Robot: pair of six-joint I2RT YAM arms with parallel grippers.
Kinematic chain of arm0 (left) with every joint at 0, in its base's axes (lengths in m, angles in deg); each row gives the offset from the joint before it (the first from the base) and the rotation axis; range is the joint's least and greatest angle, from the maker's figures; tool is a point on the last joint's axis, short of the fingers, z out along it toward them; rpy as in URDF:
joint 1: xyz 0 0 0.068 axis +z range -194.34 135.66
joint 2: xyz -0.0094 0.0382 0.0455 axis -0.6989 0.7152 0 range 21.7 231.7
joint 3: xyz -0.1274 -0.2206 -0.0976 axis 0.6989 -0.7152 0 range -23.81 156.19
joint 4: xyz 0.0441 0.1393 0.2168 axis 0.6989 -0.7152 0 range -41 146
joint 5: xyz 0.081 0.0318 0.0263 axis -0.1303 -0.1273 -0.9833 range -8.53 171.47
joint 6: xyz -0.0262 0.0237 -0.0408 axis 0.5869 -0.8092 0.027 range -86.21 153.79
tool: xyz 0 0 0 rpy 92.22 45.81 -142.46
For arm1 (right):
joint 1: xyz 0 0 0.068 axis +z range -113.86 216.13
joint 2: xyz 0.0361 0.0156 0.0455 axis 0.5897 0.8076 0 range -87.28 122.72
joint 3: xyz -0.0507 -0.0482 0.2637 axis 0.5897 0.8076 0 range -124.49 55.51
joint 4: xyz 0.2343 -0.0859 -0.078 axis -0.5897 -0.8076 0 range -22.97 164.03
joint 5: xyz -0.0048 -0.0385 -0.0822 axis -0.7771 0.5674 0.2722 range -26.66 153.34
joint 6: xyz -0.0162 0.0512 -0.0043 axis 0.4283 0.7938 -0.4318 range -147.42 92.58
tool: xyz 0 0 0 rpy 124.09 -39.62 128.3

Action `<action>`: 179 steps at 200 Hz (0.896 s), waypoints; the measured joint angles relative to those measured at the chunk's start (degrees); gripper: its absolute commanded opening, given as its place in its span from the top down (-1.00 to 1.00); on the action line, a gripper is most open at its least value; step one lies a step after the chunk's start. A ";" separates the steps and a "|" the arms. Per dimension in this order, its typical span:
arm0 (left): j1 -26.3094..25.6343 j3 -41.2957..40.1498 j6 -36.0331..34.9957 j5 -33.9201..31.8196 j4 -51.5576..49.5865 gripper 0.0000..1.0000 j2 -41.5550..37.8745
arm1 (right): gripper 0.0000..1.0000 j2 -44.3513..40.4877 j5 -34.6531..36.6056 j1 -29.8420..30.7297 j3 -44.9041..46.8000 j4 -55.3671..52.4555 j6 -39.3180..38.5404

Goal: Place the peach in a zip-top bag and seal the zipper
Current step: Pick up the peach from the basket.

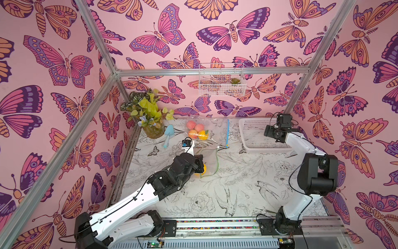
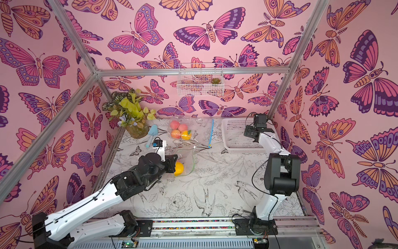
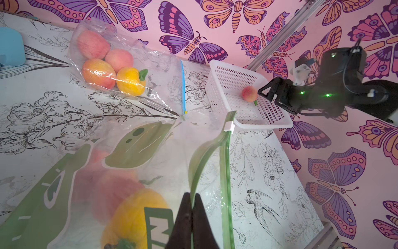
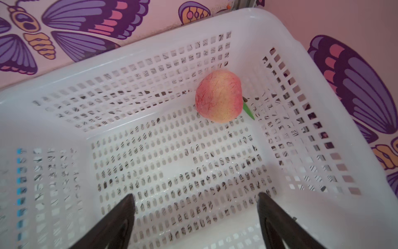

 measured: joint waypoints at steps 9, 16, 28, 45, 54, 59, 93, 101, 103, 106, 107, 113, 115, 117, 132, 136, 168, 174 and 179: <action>0.00 0.00 0.07 -0.02 0.00 1.00 0.00 | -0.81 2.08 0.02 -0.59 -2.40 -1.07 0.02; 0.00 0.00 0.17 -0.02 0.00 1.00 0.00 | -0.82 3.63 0.02 -1.07 -4.07 -1.62 0.00; 0.00 0.00 0.20 -0.02 0.02 1.00 0.00 | -0.83 6.08 -0.17 -1.99 -6.73 -2.64 0.00; 0.00 0.00 0.22 -0.02 0.02 1.00 0.00 | -0.84 9.44 -0.83 -3.21 -10.58 -4.26 0.00; 0.00 0.00 0.22 -0.02 0.00 1.00 0.00 | -0.84 11.06 -1.20 -3.78 -12.46 -5.05 0.02; 0.00 0.00 0.22 -0.02 0.00 1.00 0.00 | -0.84 12.17 -1.46 -4.07 -13.75 -5.66 0.00; 0.00 0.00 0.20 -0.02 0.00 1.00 0.00 | -0.85 18.16 -2.32 -4.98 -20.22 -7.89 -0.20; 0.00 0.00 0.20 -0.02 0.00 1.00 0.00 | -0.85 19.50 -2.45 -5.01 -21.46 -8.55 -0.22; 0.00 0.00 0.20 -0.02 -0.02 1.00 0.00 | -0.85 19.78 -2.45 -5.01 -21.84 -8.79 -0.24; 0.00 0.00 0.20 -0.02 -0.02 1.00 0.00 | -0.85 20.20 -2.58 -5.03 -22.27 -8.96 -0.24; 0.00 0.00 0.22 -0.02 -0.02 1.00 0.00 | -0.85 20.50 -2.60 -5.03 -22.51 -9.03 -0.26; 0.00 0.00 0.20 -0.02 0.00 1.00 0.00 | -0.85 21.42 -2.67 -5.03 -23.58 -9.55 -0.31; 0.00 0.00 0.20 -0.02 -0.02 1.00 0.00 | -0.85 21.84 -2.71 -5.05 -24.04 -9.73 -0.39; 0.00 0.00 0.20 -0.02 -0.02 1.00 0.00 | -0.85 22.14 -2.80 -5.07 -24.46 -9.90 -0.39; 0.00 0.00 0.20 -0.02 -0.04 1.00 0.00 | -0.85 24.55 -3.48 -5.22 -27.12 -10.99 -0.44; 0.00 0.00 0.20 -0.02 -0.07 1.00 0.00 | -0.85 25.18 -3.72 -5.29 -27.69 -11.26 -0.44; 0.00 0.00 0.20 -0.02 -0.35 1.00 0.00 | -0.84 28.17 -4.90 -6.16 -30.62 -12.33 -0.42; 0.00 0.00 0.20 -0.02 -0.42 1.00 -0.02 | -0.84 28.68 -4.92 -6.32 -31.21 -12.61 -0.39; 0.00 0.00 0.20 -0.02 -0.46 1.00 -0.02 | -0.84 29.03 -4.94 -6.47 -31.71 -12.85 -0.39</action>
